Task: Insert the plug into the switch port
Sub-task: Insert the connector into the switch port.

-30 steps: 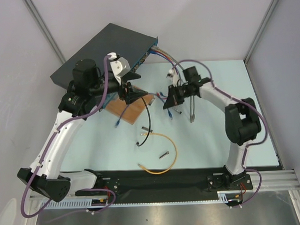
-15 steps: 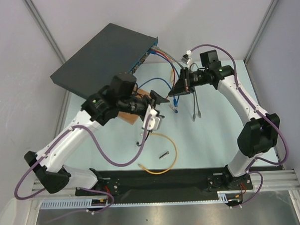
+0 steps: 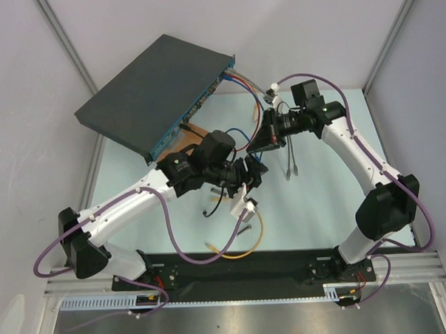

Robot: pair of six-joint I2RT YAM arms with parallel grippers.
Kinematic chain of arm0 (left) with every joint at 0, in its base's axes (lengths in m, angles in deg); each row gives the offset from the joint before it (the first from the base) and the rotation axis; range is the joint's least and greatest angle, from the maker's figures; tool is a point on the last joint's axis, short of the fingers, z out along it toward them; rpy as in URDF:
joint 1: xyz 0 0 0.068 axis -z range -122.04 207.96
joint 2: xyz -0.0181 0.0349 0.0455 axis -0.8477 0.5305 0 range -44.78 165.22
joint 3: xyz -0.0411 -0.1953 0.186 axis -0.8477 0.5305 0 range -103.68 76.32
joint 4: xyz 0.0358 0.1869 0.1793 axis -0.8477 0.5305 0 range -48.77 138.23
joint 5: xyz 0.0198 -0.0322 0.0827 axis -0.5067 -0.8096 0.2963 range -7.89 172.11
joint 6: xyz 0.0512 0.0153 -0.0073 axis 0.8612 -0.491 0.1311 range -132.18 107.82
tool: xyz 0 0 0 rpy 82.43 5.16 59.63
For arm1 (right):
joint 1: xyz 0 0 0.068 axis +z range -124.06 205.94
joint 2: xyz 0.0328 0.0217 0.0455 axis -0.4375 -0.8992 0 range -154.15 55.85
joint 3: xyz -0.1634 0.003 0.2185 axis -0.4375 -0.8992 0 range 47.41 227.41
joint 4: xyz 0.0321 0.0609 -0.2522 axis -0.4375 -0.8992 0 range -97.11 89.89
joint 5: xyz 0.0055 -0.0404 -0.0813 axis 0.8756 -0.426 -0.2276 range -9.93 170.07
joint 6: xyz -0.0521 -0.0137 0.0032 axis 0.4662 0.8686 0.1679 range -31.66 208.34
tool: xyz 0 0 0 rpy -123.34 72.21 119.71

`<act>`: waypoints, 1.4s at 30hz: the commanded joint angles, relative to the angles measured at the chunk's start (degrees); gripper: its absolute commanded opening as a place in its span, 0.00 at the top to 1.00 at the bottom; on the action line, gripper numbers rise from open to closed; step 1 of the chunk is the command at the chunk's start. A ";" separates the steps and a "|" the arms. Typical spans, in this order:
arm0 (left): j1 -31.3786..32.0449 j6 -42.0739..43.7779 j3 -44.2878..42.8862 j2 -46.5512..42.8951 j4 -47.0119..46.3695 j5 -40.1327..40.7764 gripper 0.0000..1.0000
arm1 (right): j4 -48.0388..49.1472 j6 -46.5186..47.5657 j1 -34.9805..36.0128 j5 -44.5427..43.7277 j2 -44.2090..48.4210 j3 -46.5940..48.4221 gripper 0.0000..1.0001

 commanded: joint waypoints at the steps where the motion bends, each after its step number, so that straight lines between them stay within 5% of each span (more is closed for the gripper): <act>1: 1.26 5.20 1.65 0.22 -4.59 2.94 0.40 | -1.63 1.35 0.95 0.28 2.51 -0.30 1.00; 8: 1.70 8.28 6.83 -0.22 -12.14 9.01 0.44 | -3.39 3.73 2.62 -1.21 3.74 -0.83 1.00; 11: 1.70 7.84 7.19 -0.48 -13.64 9.36 0.54 | -3.22 3.82 2.53 -1.21 3.91 -0.56 1.00; 15: 1.62 1.98 5.96 -1.36 -15.22 5.59 0.85 | -1.64 4.78 1.92 -0.60 4.00 0.40 0.99; 18: 1.27 -3.73 5.96 -2.59 -18.21 3.31 1.00 | 0.20 5.49 1.22 -0.25 4.27 2.59 0.90; 20: 0.56 -7.61 5.87 -3.55 -21.46 1.12 1.00 | 1.17 5.84 -0.62 0.88 4.09 4.09 0.72; 21: 0.04 -12.15 5.96 -4.60 -22.77 0.41 1.00 | 3.18 5.58 -2.03 2.03 3.83 5.92 0.48; 23: -0.84 -21.88 6.22 -6.27 -29.00 -1.09 1.00 | 6.08 3.74 -7.90 6.49 2.95 7.86 0.20; 27: -7.58 -48.52 5.79 -8.82 -46.04 -5.30 1.00 | 39.87 -11.09 -18.37 8.55 4.52 8.68 0.09; 30: -11.11 -66.39 2.89 -8.49 -54.59 -4.89 1.00 | 58.42 -20.60 -22.34 7.57 4.80 7.79 0.09; 34: -16.39 -88.00 -4.65 -5.77 -60.38 -1.89 1.00 | 68.83 -25.62 -21.12 8.46 6.90 6.47 0.16; 37: -21.84 -110.37 -5.47 -3.22 -69.67 0.13 1.00 | 67.54 -21.51 -17.53 5.05 10.41 6.29 0.25; 42: -26.77 -128.99 -8.37 0.75 -77.97 3.90 1.00 | 62.52 -11.13 -9.44 -2.26 13.23 6.47 0.33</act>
